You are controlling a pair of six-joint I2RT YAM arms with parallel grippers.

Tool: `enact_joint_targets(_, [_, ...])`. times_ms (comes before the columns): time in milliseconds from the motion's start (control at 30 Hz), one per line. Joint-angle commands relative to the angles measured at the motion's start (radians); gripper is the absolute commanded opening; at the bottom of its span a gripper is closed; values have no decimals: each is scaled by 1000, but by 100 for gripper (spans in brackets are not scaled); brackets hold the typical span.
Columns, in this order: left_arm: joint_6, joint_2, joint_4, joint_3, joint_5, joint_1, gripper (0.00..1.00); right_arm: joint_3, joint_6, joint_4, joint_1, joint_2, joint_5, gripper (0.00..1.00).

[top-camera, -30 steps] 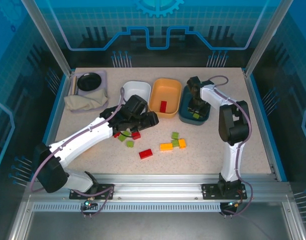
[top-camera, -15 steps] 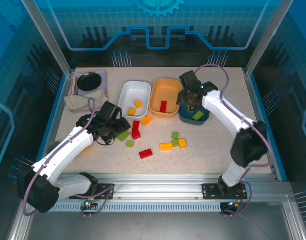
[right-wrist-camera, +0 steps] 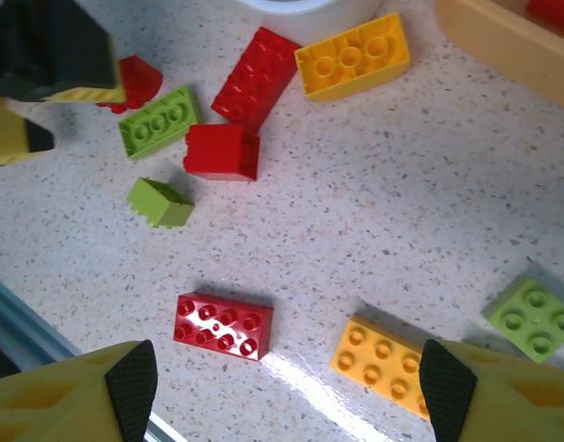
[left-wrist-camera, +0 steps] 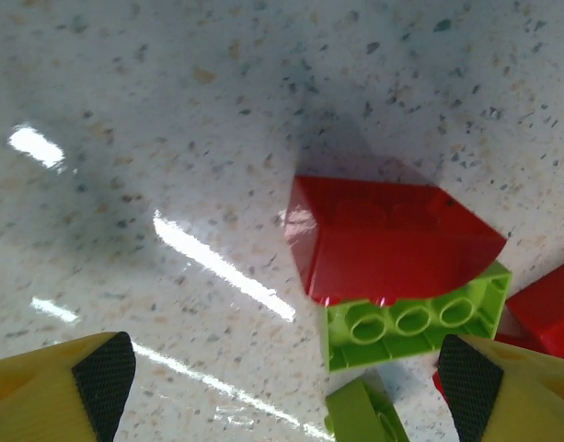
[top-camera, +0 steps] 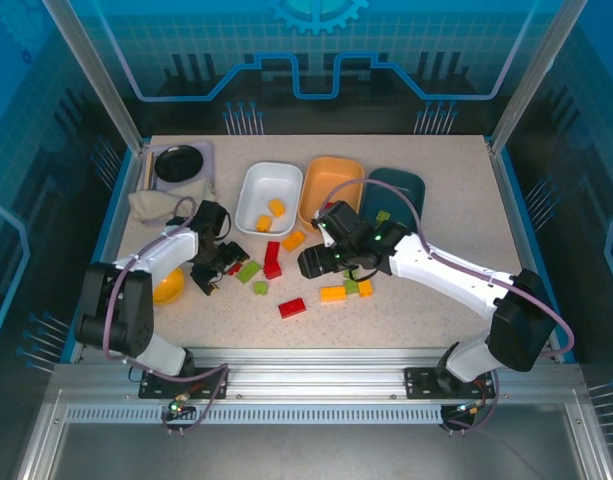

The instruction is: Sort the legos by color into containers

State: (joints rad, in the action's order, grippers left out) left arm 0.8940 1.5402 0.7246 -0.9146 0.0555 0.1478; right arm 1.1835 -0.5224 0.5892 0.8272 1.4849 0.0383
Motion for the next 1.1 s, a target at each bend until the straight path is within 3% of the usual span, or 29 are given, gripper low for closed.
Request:
enact_joint_targets(0, [-79, 38, -36, -62, 21, -7, 88, -17, -6, -41, 15, -22, -31, 78])
enact_joint_targets(233, [-383, 3, -3, -125, 24, -3, 80, -31, -25, -36, 16, -28, -28, 78])
enact_joint_targets(367, [-570, 74, 136, -242, 7, -4, 73, -30, -33, -37, 16, -19, -31, 78])
enact_joint_targets(633, [-742, 187, 168, -324, 11, -4, 75, -12, -34, -30, 16, -2, -38, 77])
enact_joint_targets(767, [-767, 259, 164, -351, 52, -12, 75, -11, -34, -24, 16, -6, -34, 77])
enact_joint_targets(900, [-708, 258, 134, -308, 103, -11, 71, -21, -39, -19, 16, -20, -23, 77])
enact_joint_targets(1067, [-642, 217, 89, -217, 61, -11, 60, -39, -51, -20, 16, -40, -14, 77])
